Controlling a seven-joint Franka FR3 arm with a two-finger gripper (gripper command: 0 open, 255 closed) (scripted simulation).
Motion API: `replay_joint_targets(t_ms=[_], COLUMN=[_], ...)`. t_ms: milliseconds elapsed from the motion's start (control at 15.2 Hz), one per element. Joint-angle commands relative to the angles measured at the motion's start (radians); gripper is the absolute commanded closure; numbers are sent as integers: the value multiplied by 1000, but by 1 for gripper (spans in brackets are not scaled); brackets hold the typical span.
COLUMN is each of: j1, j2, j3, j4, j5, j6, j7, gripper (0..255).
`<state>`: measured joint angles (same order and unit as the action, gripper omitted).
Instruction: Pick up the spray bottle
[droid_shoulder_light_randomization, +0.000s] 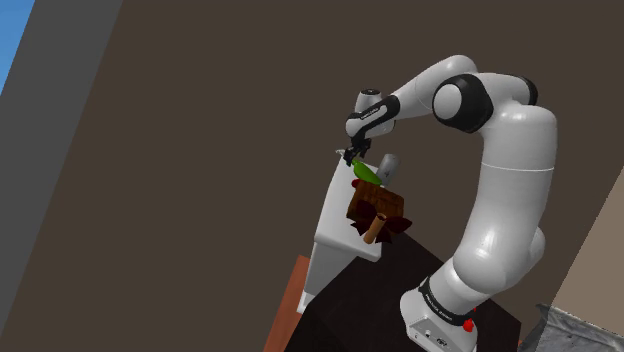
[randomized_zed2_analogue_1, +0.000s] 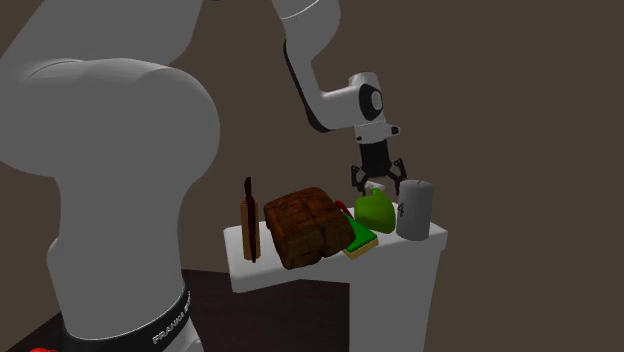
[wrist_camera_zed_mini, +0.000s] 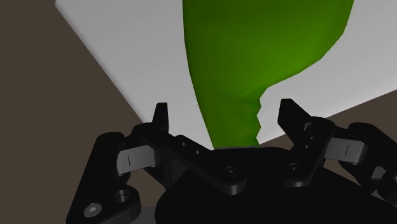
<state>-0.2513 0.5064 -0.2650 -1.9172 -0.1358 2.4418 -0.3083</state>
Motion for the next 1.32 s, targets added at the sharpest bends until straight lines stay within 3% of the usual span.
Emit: replay_joint_targets(t_ms=[0,132,198,792,1254], j1=[-2,-3,-1,-3,5], j2=[25,25,22,25,-43], j3=[2,2,2,2,-5], j4=[-5,-5,-8,-5,-1], j5=[2,2,1,2,-5], j6=[29,29,29,29,-40], j7=[3,4,5,4,-4], gripper=[0,0,255,255,255])
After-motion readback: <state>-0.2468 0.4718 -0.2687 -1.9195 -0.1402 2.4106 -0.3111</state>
